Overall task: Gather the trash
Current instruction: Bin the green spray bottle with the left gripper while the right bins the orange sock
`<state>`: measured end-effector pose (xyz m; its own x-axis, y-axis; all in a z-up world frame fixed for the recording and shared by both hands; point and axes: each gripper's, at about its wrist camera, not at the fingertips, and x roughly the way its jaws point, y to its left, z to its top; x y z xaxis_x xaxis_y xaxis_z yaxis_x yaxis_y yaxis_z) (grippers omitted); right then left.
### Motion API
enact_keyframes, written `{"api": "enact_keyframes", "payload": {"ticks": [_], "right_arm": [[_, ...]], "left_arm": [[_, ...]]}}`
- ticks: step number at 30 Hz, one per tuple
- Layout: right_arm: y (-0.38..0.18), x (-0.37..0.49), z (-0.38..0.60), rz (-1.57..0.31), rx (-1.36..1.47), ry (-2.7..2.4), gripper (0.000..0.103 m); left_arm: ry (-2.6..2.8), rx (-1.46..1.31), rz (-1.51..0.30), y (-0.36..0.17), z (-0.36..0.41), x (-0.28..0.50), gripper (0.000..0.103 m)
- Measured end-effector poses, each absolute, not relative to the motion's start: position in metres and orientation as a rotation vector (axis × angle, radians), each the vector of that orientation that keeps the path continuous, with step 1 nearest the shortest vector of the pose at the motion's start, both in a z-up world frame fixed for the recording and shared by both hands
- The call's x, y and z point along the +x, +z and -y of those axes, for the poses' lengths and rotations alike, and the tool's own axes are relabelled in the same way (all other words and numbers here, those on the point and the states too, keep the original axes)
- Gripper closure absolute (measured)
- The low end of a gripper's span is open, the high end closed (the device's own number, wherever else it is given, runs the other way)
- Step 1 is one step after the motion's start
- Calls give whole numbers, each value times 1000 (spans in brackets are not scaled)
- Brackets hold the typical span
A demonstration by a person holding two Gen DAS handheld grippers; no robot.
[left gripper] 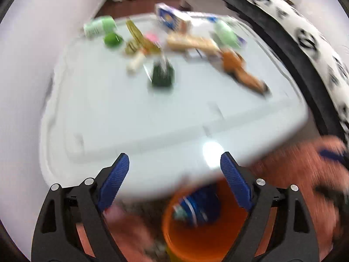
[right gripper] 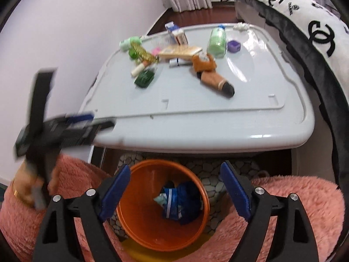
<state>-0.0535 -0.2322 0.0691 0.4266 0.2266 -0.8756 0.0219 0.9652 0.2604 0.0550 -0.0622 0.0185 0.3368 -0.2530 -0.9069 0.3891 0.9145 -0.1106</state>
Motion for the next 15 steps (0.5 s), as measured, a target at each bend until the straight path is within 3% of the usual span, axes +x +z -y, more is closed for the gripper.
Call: {"api": "enact_keyframes", "payload": {"ticks": [9, 11, 12, 15], "right_arm": [[79, -47, 241, -1060, 264, 122, 19], [78, -45, 244, -1059, 272, 116, 19], [77, -43, 247, -1061, 276, 113, 19], [75, -40, 252, -1061, 286, 101, 19]], "left_arm": [[-306, 63, -1242, -20, 86, 180, 20], [-318, 65, -1243, -23, 91, 188, 37], [-325, 63, -1260, -26, 93, 191, 68], [-348, 14, -1283, -27, 92, 190, 70]]}}
